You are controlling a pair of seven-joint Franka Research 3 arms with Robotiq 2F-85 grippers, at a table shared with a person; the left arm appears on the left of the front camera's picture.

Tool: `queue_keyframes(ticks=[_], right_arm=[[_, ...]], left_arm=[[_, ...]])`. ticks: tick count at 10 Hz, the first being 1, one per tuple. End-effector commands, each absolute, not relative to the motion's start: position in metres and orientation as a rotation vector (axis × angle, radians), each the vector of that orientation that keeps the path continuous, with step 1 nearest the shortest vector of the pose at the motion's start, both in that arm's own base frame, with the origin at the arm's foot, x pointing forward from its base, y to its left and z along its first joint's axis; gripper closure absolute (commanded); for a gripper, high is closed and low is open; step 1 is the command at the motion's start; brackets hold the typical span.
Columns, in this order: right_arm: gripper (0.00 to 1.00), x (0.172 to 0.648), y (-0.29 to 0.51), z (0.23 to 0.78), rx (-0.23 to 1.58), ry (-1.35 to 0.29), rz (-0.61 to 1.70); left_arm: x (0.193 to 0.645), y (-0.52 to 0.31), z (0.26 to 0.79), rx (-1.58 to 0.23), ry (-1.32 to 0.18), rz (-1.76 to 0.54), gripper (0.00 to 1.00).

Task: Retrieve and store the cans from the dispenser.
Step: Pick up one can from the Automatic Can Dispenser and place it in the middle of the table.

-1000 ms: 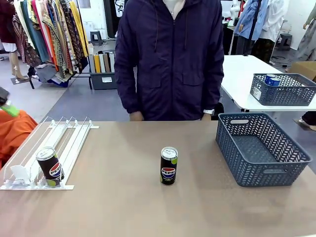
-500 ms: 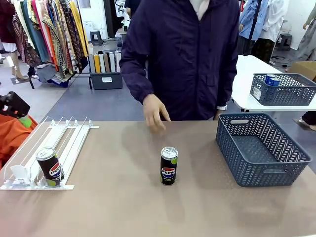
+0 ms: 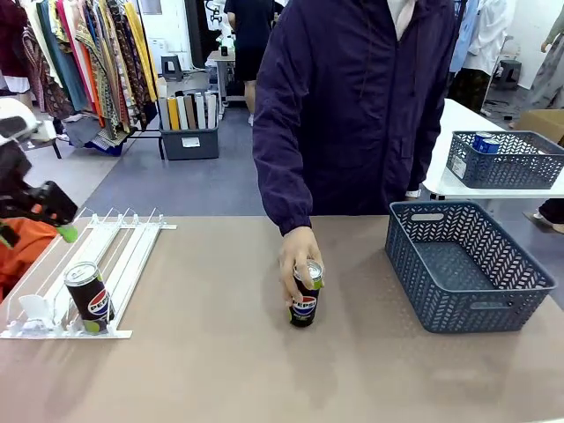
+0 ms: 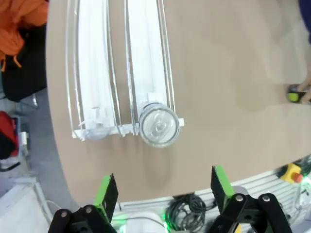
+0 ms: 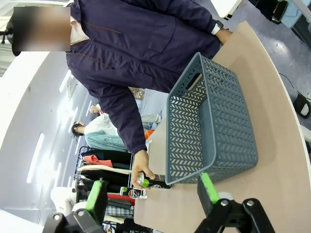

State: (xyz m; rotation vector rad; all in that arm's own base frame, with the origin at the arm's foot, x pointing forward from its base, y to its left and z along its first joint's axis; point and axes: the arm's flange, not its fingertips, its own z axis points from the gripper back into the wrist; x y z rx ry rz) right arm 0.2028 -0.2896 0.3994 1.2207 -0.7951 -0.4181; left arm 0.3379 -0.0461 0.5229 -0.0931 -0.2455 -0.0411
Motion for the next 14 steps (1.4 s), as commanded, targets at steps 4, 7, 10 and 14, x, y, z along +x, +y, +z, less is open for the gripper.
queue_keyframes(ticks=[4, 7, 10, 14], right_arm=[[0.0, 0.207, -0.29, 0.402, 1.224, -0.833, -0.403], [0.0, 0.207, -0.29, 0.402, 1.224, -0.833, -0.403], [0.0, 0.207, -0.29, 0.402, 1.224, -0.833, -0.403], [0.0, 0.207, -0.29, 0.402, 1.224, -0.833, -0.403]], left_arm=[[0.377, -0.064, 0.449, -0.004, -0.087, 0.012, 0.0], [0.389, -0.073, 0.423, -0.011, -0.072, 0.022, 0.0], [0.394, -0.072, 0.416, -0.018, -0.036, 0.03, 0.0], [0.397, -0.071, 0.414, -0.006, -0.068, 0.062, 1.0]])
